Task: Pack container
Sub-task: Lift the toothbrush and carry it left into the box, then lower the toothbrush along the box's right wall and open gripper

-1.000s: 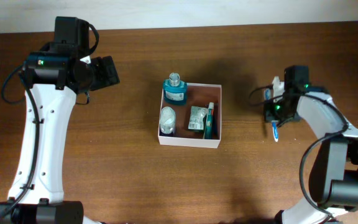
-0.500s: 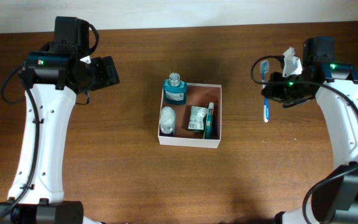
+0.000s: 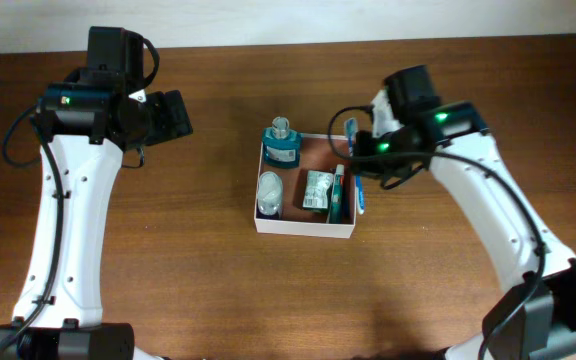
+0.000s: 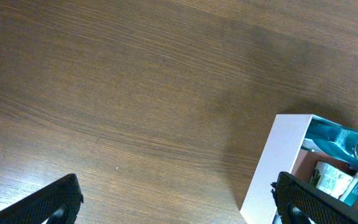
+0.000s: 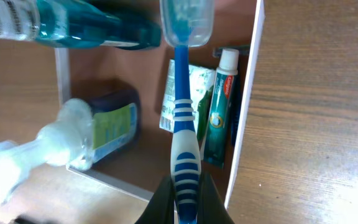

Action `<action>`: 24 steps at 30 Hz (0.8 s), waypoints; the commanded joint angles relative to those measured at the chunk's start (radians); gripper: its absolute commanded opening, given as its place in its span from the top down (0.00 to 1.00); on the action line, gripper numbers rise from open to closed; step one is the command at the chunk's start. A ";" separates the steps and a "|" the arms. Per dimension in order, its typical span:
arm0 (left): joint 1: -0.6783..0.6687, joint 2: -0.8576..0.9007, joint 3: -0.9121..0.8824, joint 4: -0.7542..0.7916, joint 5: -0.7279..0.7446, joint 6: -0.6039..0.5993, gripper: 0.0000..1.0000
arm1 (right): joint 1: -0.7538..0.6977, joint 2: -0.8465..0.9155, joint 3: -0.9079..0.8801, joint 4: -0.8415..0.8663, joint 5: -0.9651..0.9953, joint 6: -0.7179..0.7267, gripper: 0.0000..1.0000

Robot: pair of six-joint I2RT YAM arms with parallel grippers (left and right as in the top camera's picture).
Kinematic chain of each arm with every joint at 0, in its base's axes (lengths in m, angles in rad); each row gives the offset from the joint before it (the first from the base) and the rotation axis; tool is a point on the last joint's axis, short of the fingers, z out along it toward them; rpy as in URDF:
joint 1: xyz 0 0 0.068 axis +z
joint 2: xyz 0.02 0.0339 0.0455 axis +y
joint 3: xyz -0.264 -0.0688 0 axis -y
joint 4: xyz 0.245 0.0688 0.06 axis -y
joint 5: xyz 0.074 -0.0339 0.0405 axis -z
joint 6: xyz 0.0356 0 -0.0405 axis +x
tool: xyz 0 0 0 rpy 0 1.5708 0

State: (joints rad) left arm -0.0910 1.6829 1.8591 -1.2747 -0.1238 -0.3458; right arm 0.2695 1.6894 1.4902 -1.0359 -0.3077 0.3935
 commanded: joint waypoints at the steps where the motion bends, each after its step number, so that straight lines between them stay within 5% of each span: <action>1: 0.002 -0.010 0.009 -0.001 -0.004 -0.005 0.01 | 0.077 -0.014 0.010 0.004 0.220 0.155 0.96; 24: 0.002 -0.010 0.009 -0.001 -0.004 -0.005 0.01 | 0.183 0.120 -0.017 0.056 0.327 0.217 0.96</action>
State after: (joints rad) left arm -0.0910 1.6829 1.8591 -1.2747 -0.1238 -0.3458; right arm 0.4431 1.7893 1.4826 -0.9829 0.0006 0.6018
